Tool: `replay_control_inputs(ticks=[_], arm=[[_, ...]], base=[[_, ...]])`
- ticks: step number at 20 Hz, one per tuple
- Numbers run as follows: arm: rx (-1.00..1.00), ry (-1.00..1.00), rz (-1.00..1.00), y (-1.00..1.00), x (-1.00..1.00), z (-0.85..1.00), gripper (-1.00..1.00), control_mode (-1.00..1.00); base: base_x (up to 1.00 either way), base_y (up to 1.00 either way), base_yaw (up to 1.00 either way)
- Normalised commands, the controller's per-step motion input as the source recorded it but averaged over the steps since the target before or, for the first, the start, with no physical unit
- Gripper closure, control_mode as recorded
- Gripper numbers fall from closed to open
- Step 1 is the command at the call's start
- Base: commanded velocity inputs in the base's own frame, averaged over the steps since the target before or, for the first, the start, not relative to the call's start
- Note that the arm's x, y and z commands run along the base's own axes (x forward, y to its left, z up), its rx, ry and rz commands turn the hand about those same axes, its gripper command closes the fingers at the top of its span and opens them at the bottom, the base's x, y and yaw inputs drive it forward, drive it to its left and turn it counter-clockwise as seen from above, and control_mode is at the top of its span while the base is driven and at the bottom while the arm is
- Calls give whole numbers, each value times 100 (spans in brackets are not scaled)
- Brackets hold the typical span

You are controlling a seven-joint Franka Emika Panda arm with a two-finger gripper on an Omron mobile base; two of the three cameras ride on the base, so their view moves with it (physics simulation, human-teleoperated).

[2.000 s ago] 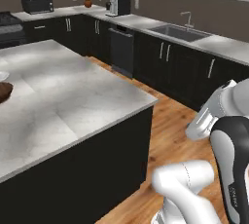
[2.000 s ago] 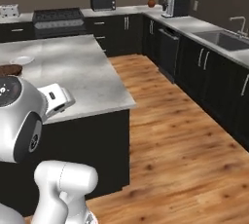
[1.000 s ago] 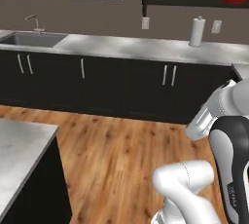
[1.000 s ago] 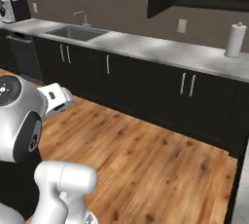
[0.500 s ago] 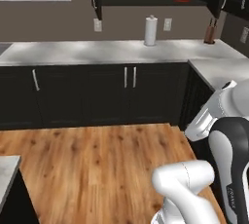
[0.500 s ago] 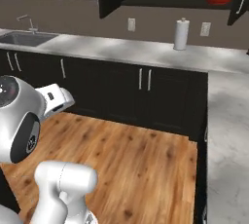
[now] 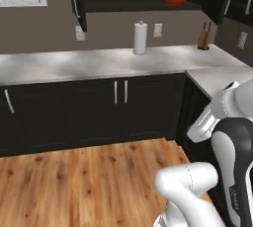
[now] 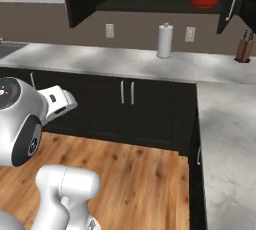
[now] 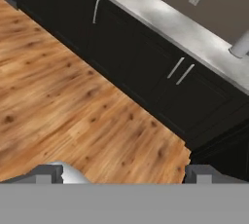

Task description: Move the bowls from the cabinet to the plates on the dining table.

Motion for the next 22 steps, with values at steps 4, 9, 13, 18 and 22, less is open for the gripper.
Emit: replay_control_inputs(ticks=[4, 9, 13, 18, 22], arm=[[0, 0, 0, 0, 0, 0, -100, 100], [0, 0, 0, 0, 0, 0, -100, 100], [0, 0, 0, 0, 0, 0, -100, 100], [0, 0, 0, 0, 0, 0, -100, 100], [0, 0, 0, 0, 0, 0, -100, 100]], base=[[79, 24, -17], [82, 17, -12], [86, 21, -11], [88, 4, -10], [86, 0, -16]])
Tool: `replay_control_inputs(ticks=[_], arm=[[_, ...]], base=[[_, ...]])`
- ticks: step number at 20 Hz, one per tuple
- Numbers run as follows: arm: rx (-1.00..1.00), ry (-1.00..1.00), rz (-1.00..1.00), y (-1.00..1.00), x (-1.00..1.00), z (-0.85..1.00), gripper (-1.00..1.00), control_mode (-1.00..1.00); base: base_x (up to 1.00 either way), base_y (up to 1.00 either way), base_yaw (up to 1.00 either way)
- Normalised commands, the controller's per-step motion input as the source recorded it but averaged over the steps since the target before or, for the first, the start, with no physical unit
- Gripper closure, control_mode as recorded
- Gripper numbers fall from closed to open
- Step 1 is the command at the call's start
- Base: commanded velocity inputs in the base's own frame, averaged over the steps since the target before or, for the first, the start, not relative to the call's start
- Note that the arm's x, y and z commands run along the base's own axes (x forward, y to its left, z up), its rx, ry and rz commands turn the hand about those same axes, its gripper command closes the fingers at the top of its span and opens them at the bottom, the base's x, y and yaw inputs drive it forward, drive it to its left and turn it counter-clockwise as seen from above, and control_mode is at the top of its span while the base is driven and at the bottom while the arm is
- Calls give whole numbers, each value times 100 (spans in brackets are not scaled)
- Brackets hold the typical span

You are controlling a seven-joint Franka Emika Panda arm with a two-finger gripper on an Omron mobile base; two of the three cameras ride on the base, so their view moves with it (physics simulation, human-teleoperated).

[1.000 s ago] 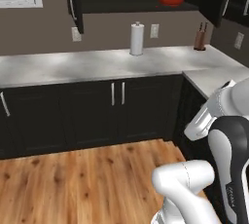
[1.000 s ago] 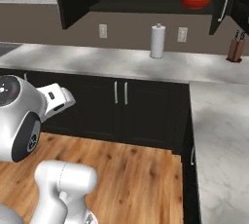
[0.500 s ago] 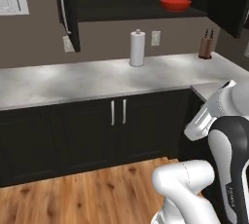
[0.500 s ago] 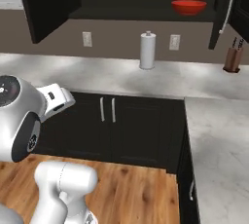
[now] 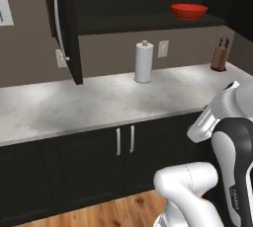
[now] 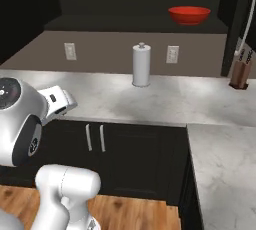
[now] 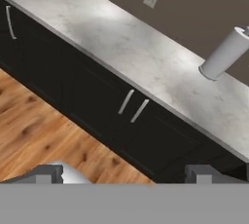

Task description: Move the bowls from the cabinet to the plates on the dining table.

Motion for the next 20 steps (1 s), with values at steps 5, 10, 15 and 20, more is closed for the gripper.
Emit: replay_control_inputs(ticks=[5, 10, 15, 20], arm=[[0, 0, 0, 0, 0, 0, -100, 100], [0, 0, 0, 0, 0, 0, -100, 100], [0, 0, 0, 0, 0, 0, -100, 100], [0, 0, 0, 0, 0, 0, -100, 100]], base=[[63, 0, -20], [36, -3, -13], [73, -51, 0], [100, -42, 0]])
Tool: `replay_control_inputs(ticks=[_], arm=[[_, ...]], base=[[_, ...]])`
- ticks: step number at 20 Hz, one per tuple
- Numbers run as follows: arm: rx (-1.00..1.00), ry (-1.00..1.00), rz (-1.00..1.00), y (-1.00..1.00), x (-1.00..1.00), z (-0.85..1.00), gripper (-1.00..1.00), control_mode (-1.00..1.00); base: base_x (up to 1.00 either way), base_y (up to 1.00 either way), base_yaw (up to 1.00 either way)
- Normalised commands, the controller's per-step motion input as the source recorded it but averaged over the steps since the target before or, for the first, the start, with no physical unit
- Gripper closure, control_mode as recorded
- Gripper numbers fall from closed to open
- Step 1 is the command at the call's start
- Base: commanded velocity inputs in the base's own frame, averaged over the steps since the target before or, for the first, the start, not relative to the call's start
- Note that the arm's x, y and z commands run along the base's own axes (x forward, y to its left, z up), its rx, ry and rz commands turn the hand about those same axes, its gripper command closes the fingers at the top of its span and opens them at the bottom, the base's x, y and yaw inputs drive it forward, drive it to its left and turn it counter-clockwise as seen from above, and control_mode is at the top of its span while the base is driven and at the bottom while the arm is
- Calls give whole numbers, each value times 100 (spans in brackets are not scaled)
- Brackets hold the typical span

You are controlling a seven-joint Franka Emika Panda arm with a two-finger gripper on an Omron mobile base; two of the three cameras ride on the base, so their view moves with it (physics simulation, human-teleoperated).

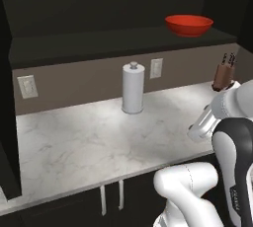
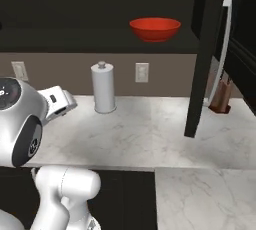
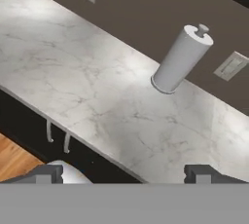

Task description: Move the bowls from the cabinet to the plates on the dining table.

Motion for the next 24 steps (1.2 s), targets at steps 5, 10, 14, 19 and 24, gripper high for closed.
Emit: replay_control_inputs(ticks=[5, 10, 14, 19, 24], arm=[[0, 0, 0, 0, 0, 0, -100, 100], [0, 0, 0, 0, 0, 0, -100, 100], [0, 0, 0, 0, 0, 0, -100, 100], [0, 0, 0, 0, 0, 0, -100, 100], [0, 0, 0, 0, 0, 0, -100, 100]], base=[[74, 6, -5], [4, 4, -1], [0, 0, 0], [0, 0, 0], [0, 0, 0]])
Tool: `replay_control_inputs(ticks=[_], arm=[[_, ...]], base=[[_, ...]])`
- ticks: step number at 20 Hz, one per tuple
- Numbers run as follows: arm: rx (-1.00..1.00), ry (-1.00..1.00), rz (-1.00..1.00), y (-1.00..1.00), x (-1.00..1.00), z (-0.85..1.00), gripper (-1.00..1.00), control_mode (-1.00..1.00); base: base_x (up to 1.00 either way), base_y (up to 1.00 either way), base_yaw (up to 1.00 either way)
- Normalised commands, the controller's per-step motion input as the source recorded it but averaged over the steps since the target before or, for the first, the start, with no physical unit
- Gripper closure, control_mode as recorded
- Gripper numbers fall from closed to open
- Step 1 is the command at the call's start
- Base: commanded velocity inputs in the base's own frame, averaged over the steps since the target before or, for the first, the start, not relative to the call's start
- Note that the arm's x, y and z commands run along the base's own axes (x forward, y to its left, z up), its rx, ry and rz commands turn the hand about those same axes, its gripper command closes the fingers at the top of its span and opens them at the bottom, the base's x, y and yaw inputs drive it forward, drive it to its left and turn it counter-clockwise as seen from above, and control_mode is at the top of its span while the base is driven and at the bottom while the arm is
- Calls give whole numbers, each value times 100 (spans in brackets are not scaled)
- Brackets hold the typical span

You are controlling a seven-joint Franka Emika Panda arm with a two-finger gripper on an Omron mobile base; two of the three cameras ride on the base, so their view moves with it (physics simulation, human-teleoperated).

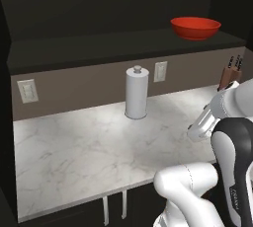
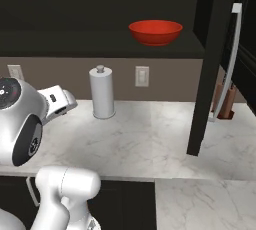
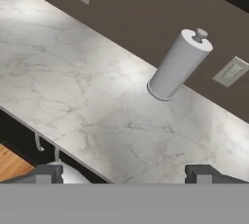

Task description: Move the bowls from the cabinet to the plates on the dining table.

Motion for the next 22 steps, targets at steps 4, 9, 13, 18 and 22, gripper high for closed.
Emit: replay_control_inputs(ticks=[4, 9, 13, 18, 22], arm=[[0, 0, 0, -1, 0, 2, -100, -100], [5, -10, -5, -2, -23, 27, -100, -100], [8, -17, -8, -2, -25, 37, -100, -100], [10, -7, -13, -2, 0, 25, -100, -100], [2, 0, -26, -3, -4, 11, -100, -100]], base=[[0, 0, 0], [0, 0, 0], [0, 0, 0], [0, 0, 0], [0, 0, 0]])
